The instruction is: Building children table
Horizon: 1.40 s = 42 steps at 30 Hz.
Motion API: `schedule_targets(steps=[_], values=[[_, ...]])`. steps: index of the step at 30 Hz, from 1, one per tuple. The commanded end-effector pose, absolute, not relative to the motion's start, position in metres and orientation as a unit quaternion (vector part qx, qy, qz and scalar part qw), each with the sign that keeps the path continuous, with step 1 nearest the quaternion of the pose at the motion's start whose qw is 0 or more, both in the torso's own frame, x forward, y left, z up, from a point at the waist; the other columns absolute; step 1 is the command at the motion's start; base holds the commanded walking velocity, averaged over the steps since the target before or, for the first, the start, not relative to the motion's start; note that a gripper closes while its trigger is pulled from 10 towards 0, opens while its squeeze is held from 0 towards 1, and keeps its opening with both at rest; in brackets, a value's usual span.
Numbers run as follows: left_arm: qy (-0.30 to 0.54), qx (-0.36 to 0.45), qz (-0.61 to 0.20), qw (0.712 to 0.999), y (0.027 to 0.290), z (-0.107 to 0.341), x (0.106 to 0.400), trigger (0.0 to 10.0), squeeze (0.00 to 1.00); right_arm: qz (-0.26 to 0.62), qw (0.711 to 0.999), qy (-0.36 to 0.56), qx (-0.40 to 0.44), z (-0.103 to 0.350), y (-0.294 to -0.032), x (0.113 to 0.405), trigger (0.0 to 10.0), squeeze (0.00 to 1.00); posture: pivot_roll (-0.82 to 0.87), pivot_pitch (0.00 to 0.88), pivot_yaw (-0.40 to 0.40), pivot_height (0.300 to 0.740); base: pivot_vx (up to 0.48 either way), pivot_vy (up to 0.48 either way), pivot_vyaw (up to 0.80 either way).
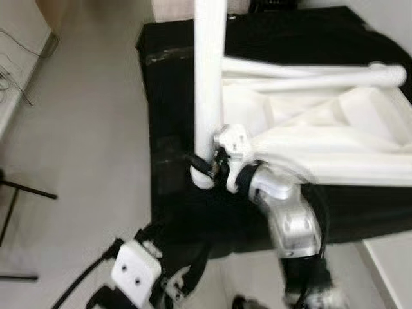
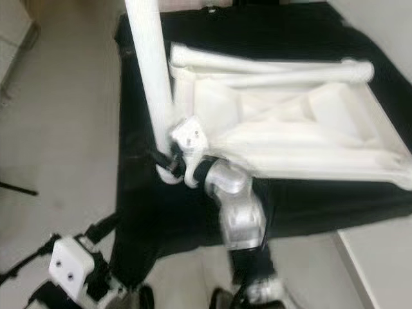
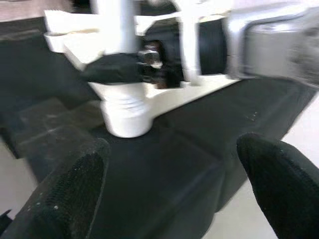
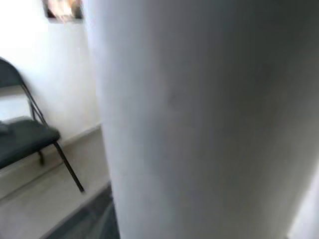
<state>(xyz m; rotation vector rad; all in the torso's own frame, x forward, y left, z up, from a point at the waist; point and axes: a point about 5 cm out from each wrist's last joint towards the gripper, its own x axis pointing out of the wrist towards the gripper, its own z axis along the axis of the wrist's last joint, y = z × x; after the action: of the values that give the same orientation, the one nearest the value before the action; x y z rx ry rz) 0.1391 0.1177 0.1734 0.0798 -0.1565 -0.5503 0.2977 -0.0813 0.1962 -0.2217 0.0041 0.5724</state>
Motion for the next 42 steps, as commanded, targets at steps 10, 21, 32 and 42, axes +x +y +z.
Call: schedule_targets(steps=[10,21,32,42], values=[[-0.076,0.042,-0.279,0.956,0.119,0.171,0.145,10.0,0.0,0.263,0.955,0.03,-0.135,0.2,-0.081,0.314,10.0,0.0,0.08,0.254,-0.016,0.74,0.0,0.0,0.0],[-0.083,0.041,-0.277,0.956,0.117,0.172,0.149,10.0,0.0,0.521,0.845,-0.055,-0.105,0.252,-0.068,0.318,10.0,1.0,0.06,0.246,-0.032,0.74,0.0,0.0,0.0],[-0.084,0.039,-0.276,0.957,0.116,0.173,0.148,10.0,0.0,0.692,0.709,-0.057,-0.123,0.256,-0.063,0.333,10.0,0.0,0.09,0.255,-0.023,0.74,0.0,0.0,0.0],[-0.08,0.035,-0.276,0.957,0.115,0.173,0.144,10.0,0.0,0.753,0.65,-0.046,-0.087,0.257,-0.064,0.334,0.0,0.0,0.09,0.265,-0.02,0.74,0.0,0.0,0.0]])
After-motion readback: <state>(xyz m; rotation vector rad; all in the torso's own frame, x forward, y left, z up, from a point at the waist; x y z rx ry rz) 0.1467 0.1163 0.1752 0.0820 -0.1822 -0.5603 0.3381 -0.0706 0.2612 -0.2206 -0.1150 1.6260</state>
